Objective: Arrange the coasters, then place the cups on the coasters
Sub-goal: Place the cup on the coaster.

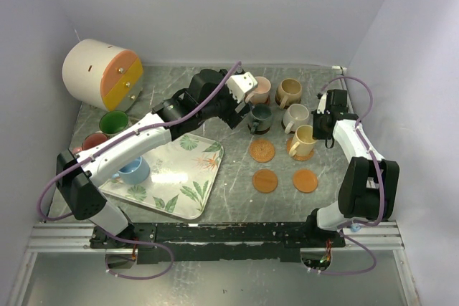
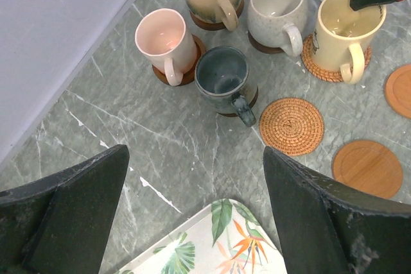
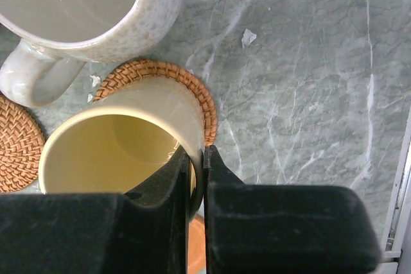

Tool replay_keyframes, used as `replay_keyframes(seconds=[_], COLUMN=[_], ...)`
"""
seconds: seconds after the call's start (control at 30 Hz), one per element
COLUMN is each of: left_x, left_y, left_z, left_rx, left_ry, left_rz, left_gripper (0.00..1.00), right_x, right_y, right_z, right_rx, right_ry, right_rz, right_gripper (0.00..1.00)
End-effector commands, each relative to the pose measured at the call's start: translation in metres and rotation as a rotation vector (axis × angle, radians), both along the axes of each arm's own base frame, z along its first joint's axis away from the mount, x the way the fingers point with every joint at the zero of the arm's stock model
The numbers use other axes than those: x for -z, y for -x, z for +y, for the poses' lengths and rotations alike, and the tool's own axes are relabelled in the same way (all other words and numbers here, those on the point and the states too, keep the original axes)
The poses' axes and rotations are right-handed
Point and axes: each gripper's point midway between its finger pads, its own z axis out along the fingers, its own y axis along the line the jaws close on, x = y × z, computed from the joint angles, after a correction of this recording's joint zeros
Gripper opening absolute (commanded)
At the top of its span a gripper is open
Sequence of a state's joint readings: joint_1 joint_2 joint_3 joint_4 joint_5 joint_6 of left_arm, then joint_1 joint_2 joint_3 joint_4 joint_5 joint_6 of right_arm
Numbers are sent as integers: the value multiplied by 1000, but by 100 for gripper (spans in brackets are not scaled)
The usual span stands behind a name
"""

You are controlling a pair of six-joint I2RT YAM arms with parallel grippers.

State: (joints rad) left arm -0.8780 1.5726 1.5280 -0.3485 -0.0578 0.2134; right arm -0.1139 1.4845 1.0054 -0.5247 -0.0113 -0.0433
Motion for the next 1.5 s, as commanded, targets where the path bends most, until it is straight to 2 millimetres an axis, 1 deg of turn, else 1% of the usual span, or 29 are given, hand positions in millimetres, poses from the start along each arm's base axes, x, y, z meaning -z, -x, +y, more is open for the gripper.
replay_keyframes(seconds=[0.0,0.03,0.07,0.27,0.47,0.53,0.57,0.6,0.83,1.27,1.47], left_x=[-13,-13,-13,-11,-10,-10,-11,-11,-9,-6,-6], left_y=[5,5,6,6,7,7,7,7,8,8,8], left_z=[2,2,2,1,1,1,1,1,0,-2,-1], left_rx=[28,30,31,36,41,42,41,43,48,58,59], left_ry=[25,24,25,22,21,20,20,21,18,12,10], left_rz=[-23,-22,-22,-16,-15,-16,-16,-16,-15,-7,-7], left_gripper=[97,97,97,97,97,98,98,98,98,98,99], right_x=[0,7,8,6,-7,-8,-17,-20,-31,-19,-12], right_y=[5,13,16,19,13,13,7,5,-4,-16,-12], right_z=[7,8,9,9,7,5,4,4,4,11,10], right_rx=[-24,-25,-26,-30,-26,-25,-26,-27,-38,-56,-65], right_ry=[-37,-42,-42,-42,-29,-20,-15,-15,-12,-55,-45], right_rz=[16,39,44,45,9,8,-14,-20,-43,-49,-37], right_gripper=[0,0,0,0,0,0,0,0,0,0,0])
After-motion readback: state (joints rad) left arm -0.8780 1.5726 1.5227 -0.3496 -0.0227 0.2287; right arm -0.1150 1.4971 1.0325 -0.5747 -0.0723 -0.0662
